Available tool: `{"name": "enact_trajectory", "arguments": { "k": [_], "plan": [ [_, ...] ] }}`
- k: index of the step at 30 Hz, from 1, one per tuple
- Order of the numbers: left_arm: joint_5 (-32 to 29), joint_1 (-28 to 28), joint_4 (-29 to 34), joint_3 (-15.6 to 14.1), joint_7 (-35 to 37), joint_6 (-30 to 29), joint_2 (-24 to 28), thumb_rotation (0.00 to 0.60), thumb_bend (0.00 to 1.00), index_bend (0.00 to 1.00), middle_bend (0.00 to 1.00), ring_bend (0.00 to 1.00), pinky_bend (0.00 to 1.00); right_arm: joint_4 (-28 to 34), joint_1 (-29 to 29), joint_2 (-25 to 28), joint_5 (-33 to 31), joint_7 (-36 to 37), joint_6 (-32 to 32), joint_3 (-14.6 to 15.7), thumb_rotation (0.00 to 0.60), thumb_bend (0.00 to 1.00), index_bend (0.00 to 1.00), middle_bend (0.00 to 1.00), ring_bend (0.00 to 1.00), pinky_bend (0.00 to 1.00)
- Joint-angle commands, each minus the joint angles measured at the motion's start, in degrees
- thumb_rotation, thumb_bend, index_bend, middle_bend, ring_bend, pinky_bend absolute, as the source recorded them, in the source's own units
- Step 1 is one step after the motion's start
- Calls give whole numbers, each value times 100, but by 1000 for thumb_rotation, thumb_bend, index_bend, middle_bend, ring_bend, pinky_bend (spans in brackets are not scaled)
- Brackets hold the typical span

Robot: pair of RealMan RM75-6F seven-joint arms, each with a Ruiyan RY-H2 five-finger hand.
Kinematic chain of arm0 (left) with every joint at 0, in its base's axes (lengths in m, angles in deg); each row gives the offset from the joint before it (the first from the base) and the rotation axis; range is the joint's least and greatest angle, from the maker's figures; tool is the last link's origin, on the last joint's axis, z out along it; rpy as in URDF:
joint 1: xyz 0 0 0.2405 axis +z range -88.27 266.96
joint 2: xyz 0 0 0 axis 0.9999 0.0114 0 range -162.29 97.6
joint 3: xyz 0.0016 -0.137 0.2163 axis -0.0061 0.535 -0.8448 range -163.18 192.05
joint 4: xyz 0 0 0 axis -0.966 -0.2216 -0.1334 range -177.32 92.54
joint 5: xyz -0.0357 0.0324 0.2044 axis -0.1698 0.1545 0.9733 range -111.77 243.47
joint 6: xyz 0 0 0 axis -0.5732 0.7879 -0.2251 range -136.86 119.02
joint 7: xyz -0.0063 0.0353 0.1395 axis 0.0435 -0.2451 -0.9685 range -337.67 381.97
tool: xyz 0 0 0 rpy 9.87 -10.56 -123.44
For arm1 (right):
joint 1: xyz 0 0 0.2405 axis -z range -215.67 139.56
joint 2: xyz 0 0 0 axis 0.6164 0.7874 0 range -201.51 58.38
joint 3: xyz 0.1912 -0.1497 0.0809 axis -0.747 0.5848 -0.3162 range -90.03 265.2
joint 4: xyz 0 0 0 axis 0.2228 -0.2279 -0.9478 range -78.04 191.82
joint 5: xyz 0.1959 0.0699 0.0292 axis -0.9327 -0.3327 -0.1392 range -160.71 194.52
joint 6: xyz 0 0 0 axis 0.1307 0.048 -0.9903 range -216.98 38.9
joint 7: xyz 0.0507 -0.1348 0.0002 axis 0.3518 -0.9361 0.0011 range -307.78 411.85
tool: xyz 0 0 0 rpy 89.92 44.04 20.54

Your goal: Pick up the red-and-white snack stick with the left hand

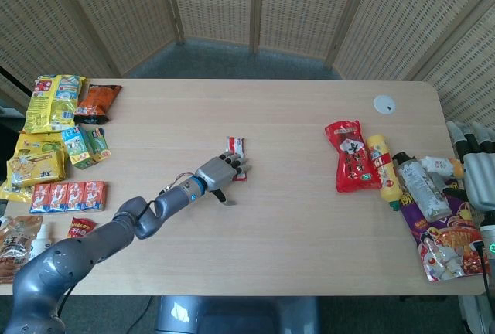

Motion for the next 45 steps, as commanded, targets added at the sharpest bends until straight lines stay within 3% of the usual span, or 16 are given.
{"name": "enact_trajectory", "arguments": {
  "k": [1, 15, 19, 22, 30, 39, 45],
  "plan": [
    [-75, 184, 1093, -68, -251, -137, 720, 355, 218, 0, 0, 0, 0, 51, -4, 17, -28, -16, -3, -17, 516, 326, 0, 0, 0, 0],
    [-1071, 827, 4459, -336, -2002, -525, 2852, 356, 216, 0, 0, 0, 0, 383, 55, 113, -14, -126, -170, -44, 513, 324, 0, 0, 0, 0],
    [-1303, 1062, 5159, -465, -2477, -906, 3335, 357, 216, 0, 0, 0, 0, 495, 64, 144, 5, -185, -216, -49, 512, 324, 0, 0, 0, 0],
    [-1450, 1196, 5346, -438, -2730, -1196, 3465, 356, 216, 0, 0, 0, 0, 574, 72, 149, 20, -228, -230, -35, 518, 324, 0, 0, 0, 0],
    [-2011, 971, 4586, -62, -3011, -1002, 2935, 358, 216, 0, 0, 0, 0, 581, 102, 100, 40, -247, -250, 9, 516, 325, 0, 0, 0, 0],
    [-2168, 569, 2627, 241, -2842, -391, 1415, 354, 216, 0, 0, 0, 0, 369, 152, 41, 3, -69, -216, 40, 519, 323, 0, 0, 0, 0],
    [-1701, 352, 1384, 463, -2392, -304, 434, 354, 215, 0, 0, 0, 0, 275, 221, 43, -68, -2, -230, 59, 513, 324, 0, 0, 0, 0]
  ]
}}
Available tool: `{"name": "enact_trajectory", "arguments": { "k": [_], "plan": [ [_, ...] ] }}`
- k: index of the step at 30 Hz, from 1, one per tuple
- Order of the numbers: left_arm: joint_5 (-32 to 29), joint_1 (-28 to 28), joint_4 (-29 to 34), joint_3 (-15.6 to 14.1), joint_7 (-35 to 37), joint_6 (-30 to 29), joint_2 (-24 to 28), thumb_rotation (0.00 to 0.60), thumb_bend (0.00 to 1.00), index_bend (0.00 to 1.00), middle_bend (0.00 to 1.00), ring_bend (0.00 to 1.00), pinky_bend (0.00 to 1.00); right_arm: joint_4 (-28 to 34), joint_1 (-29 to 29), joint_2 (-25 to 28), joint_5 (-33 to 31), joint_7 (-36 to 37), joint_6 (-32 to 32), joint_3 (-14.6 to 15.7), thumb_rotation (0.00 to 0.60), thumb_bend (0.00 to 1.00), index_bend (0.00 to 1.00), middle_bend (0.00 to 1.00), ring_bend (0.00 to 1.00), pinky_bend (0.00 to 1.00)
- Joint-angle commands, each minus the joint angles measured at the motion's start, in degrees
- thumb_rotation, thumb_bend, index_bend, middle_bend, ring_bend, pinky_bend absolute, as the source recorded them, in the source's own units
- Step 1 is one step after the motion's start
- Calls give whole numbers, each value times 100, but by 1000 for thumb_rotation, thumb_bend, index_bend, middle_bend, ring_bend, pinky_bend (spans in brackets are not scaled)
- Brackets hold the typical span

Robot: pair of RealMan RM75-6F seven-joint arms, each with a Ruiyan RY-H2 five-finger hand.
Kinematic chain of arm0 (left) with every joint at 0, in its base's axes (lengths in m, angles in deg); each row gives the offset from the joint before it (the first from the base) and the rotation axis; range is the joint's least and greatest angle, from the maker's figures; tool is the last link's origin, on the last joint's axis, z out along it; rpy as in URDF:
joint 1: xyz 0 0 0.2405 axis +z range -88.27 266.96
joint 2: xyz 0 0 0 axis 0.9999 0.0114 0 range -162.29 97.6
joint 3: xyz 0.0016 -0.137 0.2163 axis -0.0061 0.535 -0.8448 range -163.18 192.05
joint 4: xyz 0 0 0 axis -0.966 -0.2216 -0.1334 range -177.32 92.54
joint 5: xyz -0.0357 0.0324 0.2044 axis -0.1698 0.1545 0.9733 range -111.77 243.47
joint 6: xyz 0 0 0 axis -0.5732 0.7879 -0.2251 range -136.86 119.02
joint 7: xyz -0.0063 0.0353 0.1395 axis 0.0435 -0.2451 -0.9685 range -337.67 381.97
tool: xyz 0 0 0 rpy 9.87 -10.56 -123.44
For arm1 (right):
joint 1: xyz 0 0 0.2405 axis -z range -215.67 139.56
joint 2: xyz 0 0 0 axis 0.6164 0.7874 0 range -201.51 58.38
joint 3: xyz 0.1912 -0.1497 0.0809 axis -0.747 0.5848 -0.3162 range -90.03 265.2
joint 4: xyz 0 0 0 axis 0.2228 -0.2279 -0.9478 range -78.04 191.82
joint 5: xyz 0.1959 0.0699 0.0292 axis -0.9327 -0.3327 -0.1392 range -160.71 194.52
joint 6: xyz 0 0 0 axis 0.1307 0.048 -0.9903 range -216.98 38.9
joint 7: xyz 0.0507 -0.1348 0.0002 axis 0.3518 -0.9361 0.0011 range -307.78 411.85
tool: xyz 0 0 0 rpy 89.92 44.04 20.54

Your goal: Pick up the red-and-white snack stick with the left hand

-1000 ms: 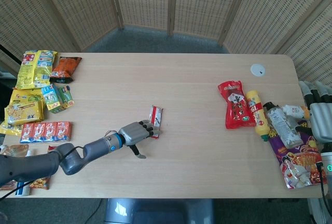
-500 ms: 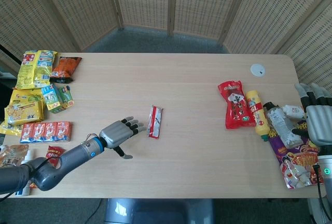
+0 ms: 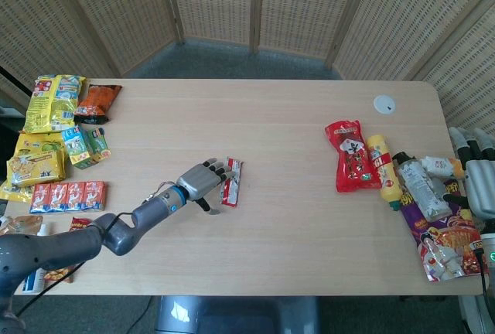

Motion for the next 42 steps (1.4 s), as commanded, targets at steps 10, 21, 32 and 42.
{"name": "enact_trajectory", "arguments": {
  "k": [10, 21, 32, 42],
  "plan": [
    [1088, -438, -1597, 207, 1365, 301, -1187, 355, 216, 0, 0, 0, 0, -7, 135, 93, -44, 74, -94, 15, 516, 325, 0, 0, 0, 0],
    [1285, 45, -206, -179, 1336, 31, 63, 354, 217, 0, 0, 0, 0, 51, 143, 82, 20, 77, -111, 10, 517, 325, 0, 0, 0, 0],
    [740, 691, 2254, -519, 445, -505, 1916, 357, 218, 0, 0, 0, 0, 287, 115, 66, 95, -91, -188, -15, 515, 324, 0, 0, 0, 0],
    [1307, 717, 1942, -558, -756, -1039, 1754, 599, 227, 0, 0, 0, 0, 408, 205, 93, 180, -69, -301, 25, 515, 324, 0, 0, 0, 0]
  ]
}}
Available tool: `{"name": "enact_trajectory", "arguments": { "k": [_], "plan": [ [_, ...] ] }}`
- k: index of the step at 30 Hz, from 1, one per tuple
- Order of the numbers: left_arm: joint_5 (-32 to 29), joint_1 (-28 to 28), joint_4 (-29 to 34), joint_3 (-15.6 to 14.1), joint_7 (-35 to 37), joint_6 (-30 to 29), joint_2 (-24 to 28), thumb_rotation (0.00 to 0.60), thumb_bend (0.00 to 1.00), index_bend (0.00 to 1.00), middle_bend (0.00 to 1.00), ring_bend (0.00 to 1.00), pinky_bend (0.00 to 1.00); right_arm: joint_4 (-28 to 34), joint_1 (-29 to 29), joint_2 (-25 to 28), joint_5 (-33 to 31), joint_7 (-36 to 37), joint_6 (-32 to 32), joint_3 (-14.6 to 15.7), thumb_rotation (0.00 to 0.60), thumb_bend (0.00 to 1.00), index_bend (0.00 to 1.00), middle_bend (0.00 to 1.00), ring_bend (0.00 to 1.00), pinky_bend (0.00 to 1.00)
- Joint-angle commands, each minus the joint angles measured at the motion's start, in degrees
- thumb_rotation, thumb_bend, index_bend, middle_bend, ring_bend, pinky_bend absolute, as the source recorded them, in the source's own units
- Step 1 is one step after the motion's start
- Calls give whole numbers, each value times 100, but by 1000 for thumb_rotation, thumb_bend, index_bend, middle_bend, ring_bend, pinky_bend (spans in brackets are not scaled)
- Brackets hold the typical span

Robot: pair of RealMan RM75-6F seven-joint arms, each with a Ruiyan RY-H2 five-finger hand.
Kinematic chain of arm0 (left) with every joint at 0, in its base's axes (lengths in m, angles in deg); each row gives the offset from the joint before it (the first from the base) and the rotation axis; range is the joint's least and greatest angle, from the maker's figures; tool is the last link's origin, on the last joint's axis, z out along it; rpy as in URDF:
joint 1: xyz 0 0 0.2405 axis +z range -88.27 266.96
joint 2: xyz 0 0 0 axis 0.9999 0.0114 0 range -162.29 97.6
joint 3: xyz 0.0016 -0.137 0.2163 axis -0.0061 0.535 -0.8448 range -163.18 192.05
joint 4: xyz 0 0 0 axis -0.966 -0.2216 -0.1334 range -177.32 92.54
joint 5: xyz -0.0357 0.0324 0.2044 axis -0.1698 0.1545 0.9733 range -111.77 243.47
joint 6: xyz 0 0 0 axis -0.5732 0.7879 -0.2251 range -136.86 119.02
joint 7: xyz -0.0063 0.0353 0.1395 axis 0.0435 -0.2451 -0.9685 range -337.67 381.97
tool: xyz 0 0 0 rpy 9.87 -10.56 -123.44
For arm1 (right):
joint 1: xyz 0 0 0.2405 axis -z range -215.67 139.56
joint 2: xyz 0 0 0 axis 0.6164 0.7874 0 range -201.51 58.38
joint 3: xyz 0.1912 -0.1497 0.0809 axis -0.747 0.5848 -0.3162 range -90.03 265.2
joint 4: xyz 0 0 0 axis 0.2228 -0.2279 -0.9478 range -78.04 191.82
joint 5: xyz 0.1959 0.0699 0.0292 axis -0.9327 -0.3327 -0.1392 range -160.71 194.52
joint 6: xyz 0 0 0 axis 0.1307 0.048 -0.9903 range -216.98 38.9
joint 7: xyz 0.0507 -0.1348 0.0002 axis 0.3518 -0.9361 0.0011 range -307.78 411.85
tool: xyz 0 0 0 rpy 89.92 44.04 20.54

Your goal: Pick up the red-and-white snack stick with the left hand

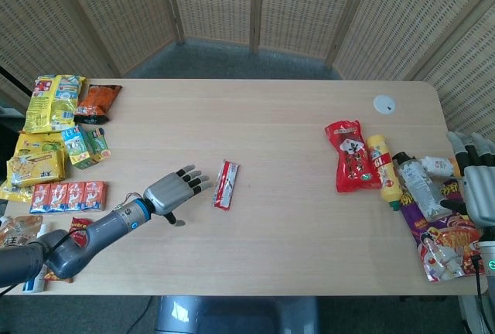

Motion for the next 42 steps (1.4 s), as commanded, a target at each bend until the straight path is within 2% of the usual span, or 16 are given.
{"name": "enact_trajectory", "arguments": {
  "k": [1, 7, 12, 18, 23, 32, 35, 36, 38, 42],
  "plan": [
    [160, -107, -377, 51, -283, 70, -282, 600, 227, 0, 0, 0, 0, 24, 42, 32, 6, 33, -48, 2, 515, 324, 0, 0, 0, 0],
    [270, -460, -1153, 170, -490, 489, -839, 600, 228, 0, 0, 0, 0, 10, 118, 111, -1, 111, -105, 6, 512, 324, 0, 0, 0, 0],
    [388, -709, -1891, 278, -297, 728, -1435, 600, 228, 0, 0, 0, 0, -87, 158, 104, -30, 203, -91, 20, 514, 324, 0, 0, 0, 0],
    [698, -1002, -2936, 263, 128, 935, -2139, 600, 227, 0, 0, 0, 0, -177, 197, 131, -101, 284, -88, 2, 515, 324, 0, 0, 0, 0],
    [959, -1150, -3592, 190, 551, 920, -2573, 600, 227, 0, 0, 0, 0, -171, 223, 168, -141, 297, -102, -14, 516, 322, 0, 0, 0, 0],
    [1476, -1252, -4653, -69, 1296, 460, -3262, 600, 249, 10, 0, 0, 0, -142, 230, 152, -157, 244, -87, -6, 511, 320, 0, 0, 0, 0],
    [1597, -1243, -4839, -172, 1508, 327, -3356, 600, 289, 119, 19, 0, 0, -126, 230, 152, -153, 241, -97, -16, 516, 317, 0, 0, 0, 0],
    [1613, -1239, -4877, -192, 1568, 315, -3374, 600, 306, 177, 56, 14, 0, -127, 230, 154, -154, 234, -100, -18, 513, 317, 0, 0, 0, 0],
    [1651, -1226, -4950, -237, 1673, 272, -3404, 600, 326, 261, 133, 78, 0, -112, 233, 159, -163, 254, -101, -28, 515, 314, 0, 0, 0, 0],
    [1705, -1186, -5062, -303, 1820, 167, -3426, 600, 351, 431, 304, 302, 5, -95, 232, 161, -171, 254, -78, -25, 514, 307, 0, 0, 0, 0]
  ]
}}
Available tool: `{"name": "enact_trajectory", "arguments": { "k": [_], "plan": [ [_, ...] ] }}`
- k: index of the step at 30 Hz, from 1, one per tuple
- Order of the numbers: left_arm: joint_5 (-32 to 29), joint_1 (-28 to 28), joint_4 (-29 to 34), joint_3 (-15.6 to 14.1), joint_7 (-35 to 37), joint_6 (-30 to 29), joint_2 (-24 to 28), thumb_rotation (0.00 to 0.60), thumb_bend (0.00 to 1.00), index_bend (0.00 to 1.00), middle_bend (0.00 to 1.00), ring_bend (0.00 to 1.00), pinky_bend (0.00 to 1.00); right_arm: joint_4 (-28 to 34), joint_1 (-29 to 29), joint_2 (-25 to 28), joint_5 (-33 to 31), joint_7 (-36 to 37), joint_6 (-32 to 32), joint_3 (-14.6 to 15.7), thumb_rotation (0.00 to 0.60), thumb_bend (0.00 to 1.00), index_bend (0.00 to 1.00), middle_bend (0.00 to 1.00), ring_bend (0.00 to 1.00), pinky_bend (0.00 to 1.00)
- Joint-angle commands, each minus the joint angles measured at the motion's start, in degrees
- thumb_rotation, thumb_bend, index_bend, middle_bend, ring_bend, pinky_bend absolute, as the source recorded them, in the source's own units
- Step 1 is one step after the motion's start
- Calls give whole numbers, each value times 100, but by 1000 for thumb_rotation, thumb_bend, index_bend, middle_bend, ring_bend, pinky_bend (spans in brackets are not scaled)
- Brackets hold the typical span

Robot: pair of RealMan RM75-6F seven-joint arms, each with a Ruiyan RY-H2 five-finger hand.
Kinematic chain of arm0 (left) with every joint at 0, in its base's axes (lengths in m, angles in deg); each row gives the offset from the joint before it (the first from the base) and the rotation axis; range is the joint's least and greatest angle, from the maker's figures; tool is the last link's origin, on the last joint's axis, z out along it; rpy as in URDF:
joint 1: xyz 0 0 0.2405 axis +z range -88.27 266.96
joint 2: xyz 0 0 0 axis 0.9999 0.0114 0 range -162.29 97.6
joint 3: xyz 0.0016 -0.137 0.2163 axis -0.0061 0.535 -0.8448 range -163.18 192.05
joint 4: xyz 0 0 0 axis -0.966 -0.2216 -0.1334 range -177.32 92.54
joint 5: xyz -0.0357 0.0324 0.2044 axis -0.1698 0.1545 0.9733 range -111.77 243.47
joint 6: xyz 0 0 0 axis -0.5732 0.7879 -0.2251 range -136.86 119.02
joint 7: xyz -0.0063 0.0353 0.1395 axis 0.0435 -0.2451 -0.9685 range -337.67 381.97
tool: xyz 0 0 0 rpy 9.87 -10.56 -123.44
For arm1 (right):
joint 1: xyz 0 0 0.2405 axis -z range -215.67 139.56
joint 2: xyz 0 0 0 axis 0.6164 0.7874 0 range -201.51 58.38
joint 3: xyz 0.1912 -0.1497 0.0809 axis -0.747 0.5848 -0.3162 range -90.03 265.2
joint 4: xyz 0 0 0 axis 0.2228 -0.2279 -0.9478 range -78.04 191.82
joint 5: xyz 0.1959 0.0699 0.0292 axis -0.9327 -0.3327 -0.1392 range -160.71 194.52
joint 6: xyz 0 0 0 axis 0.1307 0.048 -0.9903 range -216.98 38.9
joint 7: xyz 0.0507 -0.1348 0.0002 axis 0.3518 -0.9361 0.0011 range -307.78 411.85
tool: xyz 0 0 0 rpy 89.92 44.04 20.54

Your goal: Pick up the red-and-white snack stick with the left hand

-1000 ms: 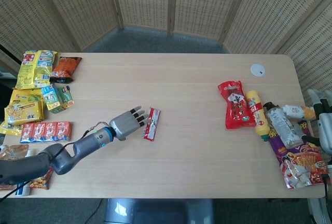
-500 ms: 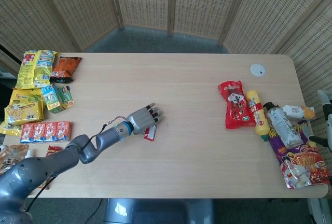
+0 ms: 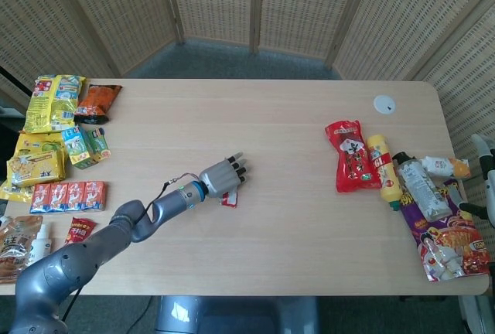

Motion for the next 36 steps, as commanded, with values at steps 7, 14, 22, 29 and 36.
{"name": "enact_trajectory", "arguments": {
  "k": [7, 14, 22, 29, 36],
  "plan": [
    [21, 117, -72, -46, 203, -224, 28, 600, 429, 617, 496, 576, 297, 30, 3, 12, -7, -3, 5, -7, 517, 300, 0, 0, 0, 0],
    [-82, 223, 171, 88, 239, -509, 277, 600, 453, 741, 631, 756, 516, 48, -13, 4, -9, -9, 22, -19, 515, 289, 0, 0, 0, 0],
    [-341, 448, 983, 314, -14, -791, 834, 600, 440, 787, 719, 834, 604, 23, -73, -88, 25, -22, 75, -22, 516, 283, 0, 0, 0, 0],
    [-582, 634, 2177, 685, -481, -1292, 1615, 600, 434, 785, 711, 835, 601, 59, -109, -107, 94, -43, 91, -22, 513, 282, 0, 0, 0, 0],
    [-1066, 974, 3900, 1126, -1224, -1752, 2838, 600, 434, 782, 713, 833, 597, 30, -168, -199, 163, -34, 154, -7, 514, 282, 0, 0, 0, 0]
  ]
}}
